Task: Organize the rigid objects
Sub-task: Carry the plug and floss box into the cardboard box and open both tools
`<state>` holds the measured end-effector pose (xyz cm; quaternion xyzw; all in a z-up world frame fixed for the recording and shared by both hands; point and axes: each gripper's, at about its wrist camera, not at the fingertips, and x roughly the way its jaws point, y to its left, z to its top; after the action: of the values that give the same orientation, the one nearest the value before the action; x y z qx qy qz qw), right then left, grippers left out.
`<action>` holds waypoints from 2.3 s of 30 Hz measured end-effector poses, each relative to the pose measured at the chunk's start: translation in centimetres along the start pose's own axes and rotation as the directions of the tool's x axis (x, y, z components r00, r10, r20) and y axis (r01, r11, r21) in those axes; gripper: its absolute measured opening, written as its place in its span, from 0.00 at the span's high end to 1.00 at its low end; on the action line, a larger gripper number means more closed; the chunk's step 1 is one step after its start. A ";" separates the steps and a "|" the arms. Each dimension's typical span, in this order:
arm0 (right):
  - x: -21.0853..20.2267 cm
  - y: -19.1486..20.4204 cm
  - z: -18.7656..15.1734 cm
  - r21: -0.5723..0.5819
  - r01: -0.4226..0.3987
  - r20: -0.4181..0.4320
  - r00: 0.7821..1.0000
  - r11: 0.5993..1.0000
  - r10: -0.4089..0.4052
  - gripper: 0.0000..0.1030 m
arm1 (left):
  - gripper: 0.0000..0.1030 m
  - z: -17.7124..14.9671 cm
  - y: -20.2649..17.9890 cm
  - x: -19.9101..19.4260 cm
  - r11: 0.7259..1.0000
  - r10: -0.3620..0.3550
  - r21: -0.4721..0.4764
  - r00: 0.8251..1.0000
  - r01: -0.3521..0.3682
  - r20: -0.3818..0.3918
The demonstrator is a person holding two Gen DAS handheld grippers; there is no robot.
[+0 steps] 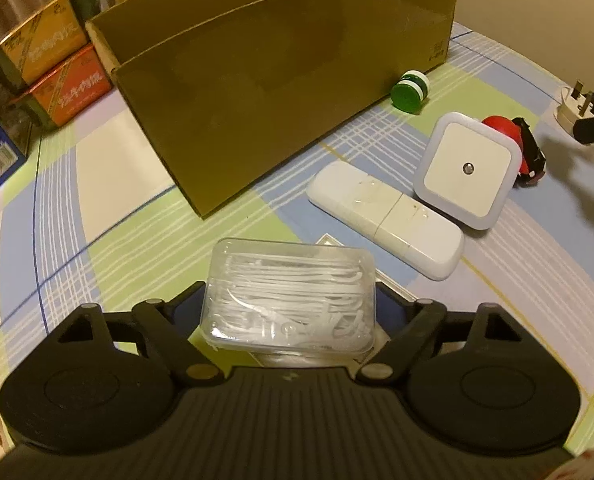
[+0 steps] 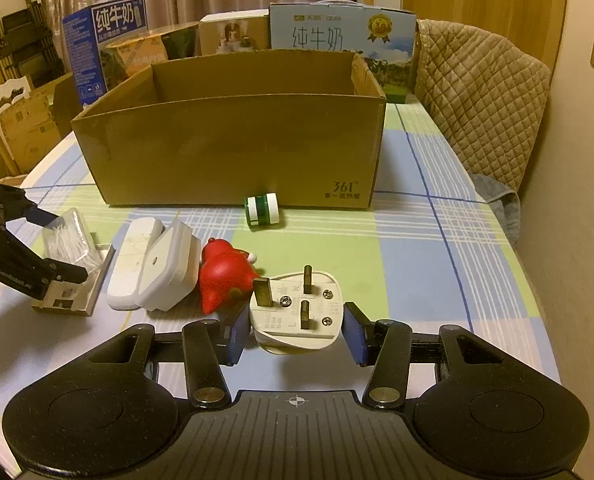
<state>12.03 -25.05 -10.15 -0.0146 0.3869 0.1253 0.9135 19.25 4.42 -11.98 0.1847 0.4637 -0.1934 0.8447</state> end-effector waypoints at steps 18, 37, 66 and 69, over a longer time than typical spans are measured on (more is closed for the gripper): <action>-3.2 0.8 1.5 0.022 -0.049 0.067 0.997 0.999 0.047 0.55 | 0.19 0.8 -3.4 -8.8 0.888 0.067 -0.460 0.993 -0.016 0.095; -5.7 0.4 3.1 0.022 -0.084 0.123 0.989 0.996 0.081 0.55 | 0.19 3.9 -6.1 -13.0 0.875 0.104 -0.484 0.982 -0.014 0.160; 7.5 -3.2 18.7 0.047 -0.070 0.086 0.994 0.996 0.065 0.55 | 0.19 15.7 4.8 -4.3 0.869 0.132 -0.493 0.979 -0.039 0.156; 8.3 -3.2 18.6 0.049 -0.072 0.079 0.995 0.996 0.068 0.55 | 0.19 15.7 4.8 -3.5 0.872 0.127 -0.488 0.980 -0.036 0.154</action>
<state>31.39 -24.03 -3.23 0.0272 0.3547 0.1476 0.9229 31.09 1.40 -0.45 -0.0310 0.4102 -0.0517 0.9100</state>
